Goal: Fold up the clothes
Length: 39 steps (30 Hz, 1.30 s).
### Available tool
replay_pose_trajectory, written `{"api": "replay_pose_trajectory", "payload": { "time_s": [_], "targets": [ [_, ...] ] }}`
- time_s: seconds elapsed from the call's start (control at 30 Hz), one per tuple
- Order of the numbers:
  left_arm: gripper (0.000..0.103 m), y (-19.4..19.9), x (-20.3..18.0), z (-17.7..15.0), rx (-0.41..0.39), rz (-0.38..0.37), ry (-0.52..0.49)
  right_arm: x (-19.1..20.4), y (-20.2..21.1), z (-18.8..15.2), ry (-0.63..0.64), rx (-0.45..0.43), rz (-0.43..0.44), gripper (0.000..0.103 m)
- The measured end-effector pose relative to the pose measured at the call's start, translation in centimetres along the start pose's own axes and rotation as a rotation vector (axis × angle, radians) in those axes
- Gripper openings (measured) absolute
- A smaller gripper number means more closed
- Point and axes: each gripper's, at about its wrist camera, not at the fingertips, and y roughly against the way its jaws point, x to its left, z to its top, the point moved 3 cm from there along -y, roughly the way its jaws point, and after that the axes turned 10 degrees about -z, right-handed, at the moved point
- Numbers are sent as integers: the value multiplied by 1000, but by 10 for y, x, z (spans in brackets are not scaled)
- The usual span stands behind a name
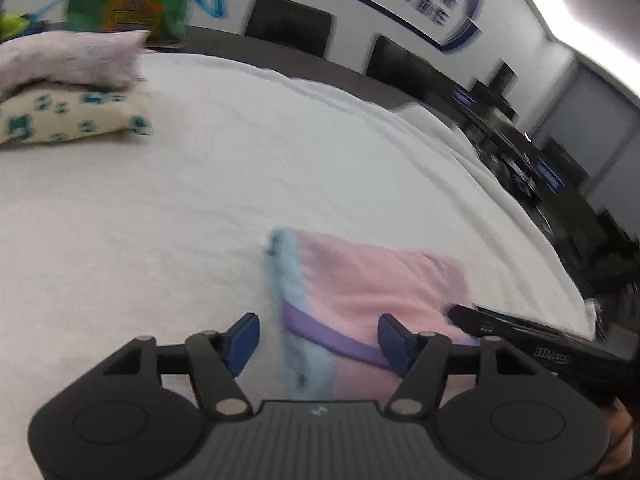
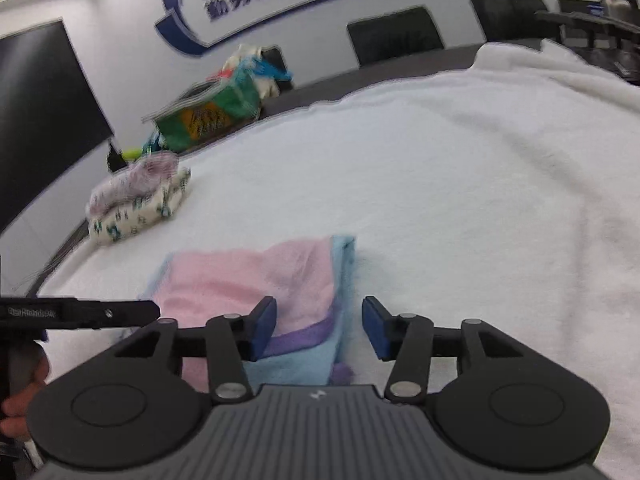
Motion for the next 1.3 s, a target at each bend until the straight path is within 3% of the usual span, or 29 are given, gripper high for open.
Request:
{"api": "replay_pose_trajectory", "payload": {
  "time_s": [0.03,0.07,0.1,0.13,0.17,0.27,0.37,0.63,0.83,1.0,1.1,1.13,1.17,1.2,1.23,1.3],
  "targets": [
    [46,-3,-2,1,4,16,-13,7,-3,-2,47,-8,-9,36],
    [28,-4,-3,1,10,13,-12,13,-4,-5,99,-23,-36,33],
    [18,-5,-3,1,14,-6,7,19,-4,-8,148,-37,-60,27],
    [14,-6,-3,0,13,-20,20,24,-3,-9,170,-40,-58,13],
    [11,-3,-4,-1,-8,-18,12,28,-1,-10,191,-47,-63,12],
    [10,15,-9,0,-81,-32,-33,40,7,-10,232,-80,-67,7],
    [10,44,-2,21,-160,-43,-46,47,26,9,175,-154,12,6],
    [10,146,52,143,-375,47,-49,145,22,124,274,-339,134,6],
    [10,189,115,215,-474,114,-35,217,-32,198,273,-351,210,6],
    [10,160,193,209,-423,154,75,269,-113,213,287,-248,218,6],
    [26,128,246,181,-386,198,167,281,-164,188,344,-156,178,6],
    [37,125,257,173,-366,191,185,284,-180,176,381,-120,149,8],
    [40,123,267,164,-345,178,200,286,-193,165,415,-87,122,10],
    [40,129,270,160,-350,161,188,283,-192,161,421,-90,124,15],
    [40,139,268,160,-367,173,172,280,-190,158,426,-95,127,26],
    [40,164,257,170,-443,243,131,274,-170,170,396,-163,134,38]
  ]
}}
